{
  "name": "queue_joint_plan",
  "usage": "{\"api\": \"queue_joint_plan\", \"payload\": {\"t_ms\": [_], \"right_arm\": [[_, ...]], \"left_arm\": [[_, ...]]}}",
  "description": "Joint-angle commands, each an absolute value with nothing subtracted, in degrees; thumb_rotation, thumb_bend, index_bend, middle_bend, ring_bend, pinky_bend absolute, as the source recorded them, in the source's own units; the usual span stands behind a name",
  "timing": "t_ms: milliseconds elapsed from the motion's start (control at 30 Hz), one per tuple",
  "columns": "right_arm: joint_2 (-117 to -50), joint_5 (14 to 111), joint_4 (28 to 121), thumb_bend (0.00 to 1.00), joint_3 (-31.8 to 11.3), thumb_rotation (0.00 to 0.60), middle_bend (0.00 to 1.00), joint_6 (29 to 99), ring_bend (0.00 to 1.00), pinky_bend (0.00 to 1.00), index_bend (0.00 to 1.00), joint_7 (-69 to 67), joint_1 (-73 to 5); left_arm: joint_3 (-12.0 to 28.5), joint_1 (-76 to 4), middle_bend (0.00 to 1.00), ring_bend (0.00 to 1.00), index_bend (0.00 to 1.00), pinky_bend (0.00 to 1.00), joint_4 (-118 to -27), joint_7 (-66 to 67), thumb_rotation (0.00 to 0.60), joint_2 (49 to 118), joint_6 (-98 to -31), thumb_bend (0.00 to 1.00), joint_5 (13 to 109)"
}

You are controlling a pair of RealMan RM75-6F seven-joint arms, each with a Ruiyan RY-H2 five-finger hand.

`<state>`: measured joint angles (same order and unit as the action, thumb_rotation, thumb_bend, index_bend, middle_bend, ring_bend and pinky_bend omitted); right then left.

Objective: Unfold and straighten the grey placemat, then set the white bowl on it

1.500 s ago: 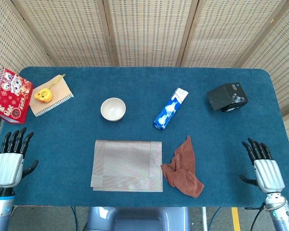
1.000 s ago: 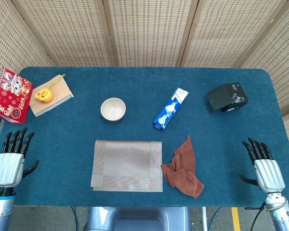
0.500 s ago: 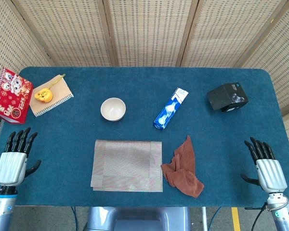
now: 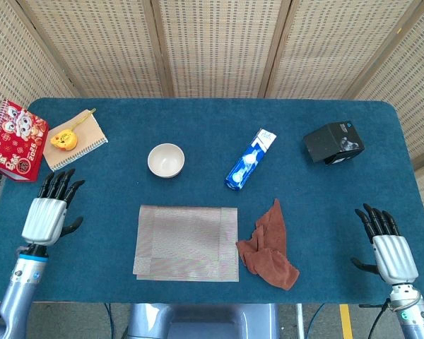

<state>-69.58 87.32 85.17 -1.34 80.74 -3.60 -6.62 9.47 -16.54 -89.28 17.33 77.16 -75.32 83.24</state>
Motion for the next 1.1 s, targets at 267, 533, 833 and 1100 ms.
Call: {"api": "queue_joint_plan", "payload": {"t_ms": [267, 533, 833, 1100], "right_arm": [[-69.32, 86.19, 84.78, 0.13, -1.92, 0.6, 0.0, 80.06, 0.0, 0.0, 0.06, -5.4, -6.81], [-68.95, 84.36, 83.83, 0.13, -2.72, 0.6, 0.0, 78.66, 0.0, 0.0, 0.06, -8.03, -7.16], [-68.59, 83.39, 83.07, 0.13, -3.29, 0.6, 0.0, 77.49, 0.0, 0.0, 0.06, -10.31, -7.6], [-67.79, 82.35, 82.4, 0.13, -4.1, 0.6, 0.0, 77.05, 0.0, 0.0, 0.06, -13.07, -7.72]], "left_arm": [[16.21, -28.26, 0.0, 0.0, 0.23, 0.0, -83.08, 27.05, 0.6, 82.93, -62.56, 0.27, 71.7], [18.09, -35.56, 0.0, 0.0, 0.25, 0.0, -75.7, 32.75, 0.6, 90.43, -57.08, 0.31, 65.07], [19.33, -42.91, 0.0, 0.0, 0.28, 0.0, -65.66, 36.37, 0.6, 99.01, -52.74, 0.31, 59.68], [20.09, -48.75, 0.0, 0.0, 0.3, 0.0, -56.04, 36.93, 0.6, 105.81, -50.23, 0.31, 57.91]]}}
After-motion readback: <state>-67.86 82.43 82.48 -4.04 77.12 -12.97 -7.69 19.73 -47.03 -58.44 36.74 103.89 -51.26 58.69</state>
